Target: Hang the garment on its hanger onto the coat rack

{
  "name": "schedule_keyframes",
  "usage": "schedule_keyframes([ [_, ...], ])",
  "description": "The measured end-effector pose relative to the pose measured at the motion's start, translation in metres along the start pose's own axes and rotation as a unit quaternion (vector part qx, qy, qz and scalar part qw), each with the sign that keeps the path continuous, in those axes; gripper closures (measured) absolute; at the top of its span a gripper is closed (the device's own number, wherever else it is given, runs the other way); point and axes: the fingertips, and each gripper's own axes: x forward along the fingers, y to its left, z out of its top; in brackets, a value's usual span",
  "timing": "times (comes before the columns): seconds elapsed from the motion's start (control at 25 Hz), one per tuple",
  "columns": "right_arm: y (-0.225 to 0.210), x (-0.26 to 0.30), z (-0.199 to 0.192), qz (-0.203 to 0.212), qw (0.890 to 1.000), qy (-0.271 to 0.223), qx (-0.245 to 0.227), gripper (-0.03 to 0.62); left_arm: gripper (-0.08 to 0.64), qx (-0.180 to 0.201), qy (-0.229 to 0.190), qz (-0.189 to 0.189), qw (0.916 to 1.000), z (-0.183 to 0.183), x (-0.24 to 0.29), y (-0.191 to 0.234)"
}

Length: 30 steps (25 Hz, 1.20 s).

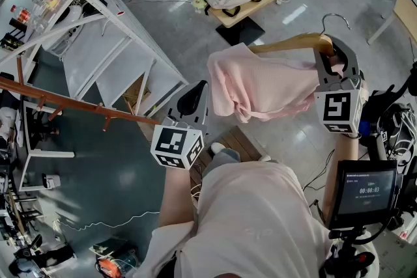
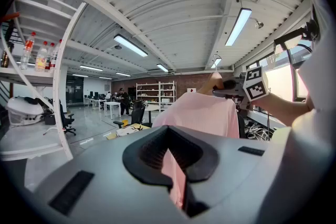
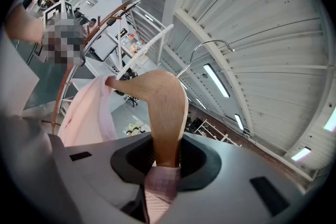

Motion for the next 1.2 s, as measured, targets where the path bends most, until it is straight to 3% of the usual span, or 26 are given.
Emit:
schedule_keyframes([
  [0.24, 0.032, 0.047, 0.047, 0.017, 1.000, -0.008, -0.013, 0.488, 0.554, 0.004, -0.012, 0.009, 0.9999, 0.004, -0.012, 0.063],
  [0.52, 0.095, 0.119, 0.134, 0.049, 0.997, -0.058, -0.025, 0.488, 0.554, -0.005, -0.020, 0.049, 0.9986, -0.007, -0.049, 0.164],
  [0.68, 0.127, 0.151, 0.177, 0.067, 0.993, -0.094, -0.018, 0.488, 0.554, -0.003, -0.019, 0.091, 0.9956, -0.013, -0.084, 0.210],
  [0.92, 0.169, 0.195, 0.246, 0.120, 0.979, -0.166, -0.012, 0.488, 0.554, -0.014, -0.013, 0.194, 0.9809, -0.024, -0.143, 0.266],
  [1.2, 0.202, 0.213, 0.312, 0.176, 0.955, -0.236, -0.035, 0.488, 0.552, -0.027, -0.006, 0.275, 0.9611, -0.030, -0.191, 0.285],
])
